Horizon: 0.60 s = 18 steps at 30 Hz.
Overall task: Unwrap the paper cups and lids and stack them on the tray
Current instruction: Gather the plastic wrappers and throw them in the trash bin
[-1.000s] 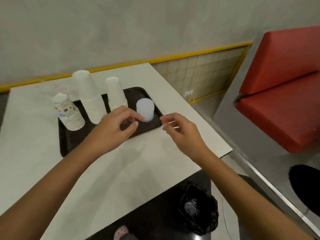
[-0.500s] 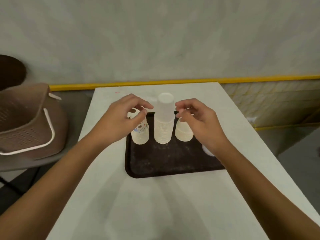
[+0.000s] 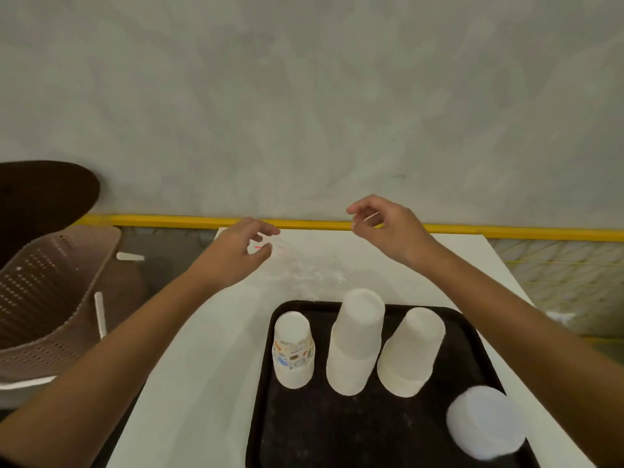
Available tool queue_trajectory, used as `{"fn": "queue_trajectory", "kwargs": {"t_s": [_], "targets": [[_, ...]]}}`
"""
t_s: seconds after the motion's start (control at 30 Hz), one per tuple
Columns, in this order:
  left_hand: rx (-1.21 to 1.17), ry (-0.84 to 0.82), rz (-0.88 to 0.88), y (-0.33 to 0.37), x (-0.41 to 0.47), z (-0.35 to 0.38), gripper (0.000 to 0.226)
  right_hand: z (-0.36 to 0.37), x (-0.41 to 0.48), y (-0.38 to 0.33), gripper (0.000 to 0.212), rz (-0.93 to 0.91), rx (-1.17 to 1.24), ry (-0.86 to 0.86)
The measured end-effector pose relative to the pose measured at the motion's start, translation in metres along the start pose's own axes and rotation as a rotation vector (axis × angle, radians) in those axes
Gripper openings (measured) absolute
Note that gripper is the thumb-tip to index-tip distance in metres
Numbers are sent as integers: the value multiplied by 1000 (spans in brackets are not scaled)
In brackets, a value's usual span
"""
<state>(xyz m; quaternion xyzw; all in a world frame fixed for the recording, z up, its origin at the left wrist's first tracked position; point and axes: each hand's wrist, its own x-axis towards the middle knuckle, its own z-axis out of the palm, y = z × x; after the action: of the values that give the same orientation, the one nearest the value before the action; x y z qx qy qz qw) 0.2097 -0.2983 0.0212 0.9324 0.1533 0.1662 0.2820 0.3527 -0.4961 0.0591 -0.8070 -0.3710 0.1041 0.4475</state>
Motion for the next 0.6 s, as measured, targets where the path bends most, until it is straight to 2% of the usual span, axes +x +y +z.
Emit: {"fn": "queue_trajectory", "kwargs": {"t_s": [0.07,0.2,0.33,0.43,0.53,0.6], "targets": [[31,-41,-60,-16,17,16,31,9,28,22,30,79,-116,-119],[63,-127,-151,-46,38,52,37,39,67,67,74,269,-393,-462],[30,-165,-188,-67,46,82,39,69,94,102,91,356,-507,-586],[36,-200,-189,-78,47,94,44,83,105,116,84,407,-564,-618],[36,-199,-189,-85,46,95,51,87,110,115,48,313,-665,-587],[37,-170,-197,-87,45,90,58,85,115,112,32,249,-613,-496]]}}
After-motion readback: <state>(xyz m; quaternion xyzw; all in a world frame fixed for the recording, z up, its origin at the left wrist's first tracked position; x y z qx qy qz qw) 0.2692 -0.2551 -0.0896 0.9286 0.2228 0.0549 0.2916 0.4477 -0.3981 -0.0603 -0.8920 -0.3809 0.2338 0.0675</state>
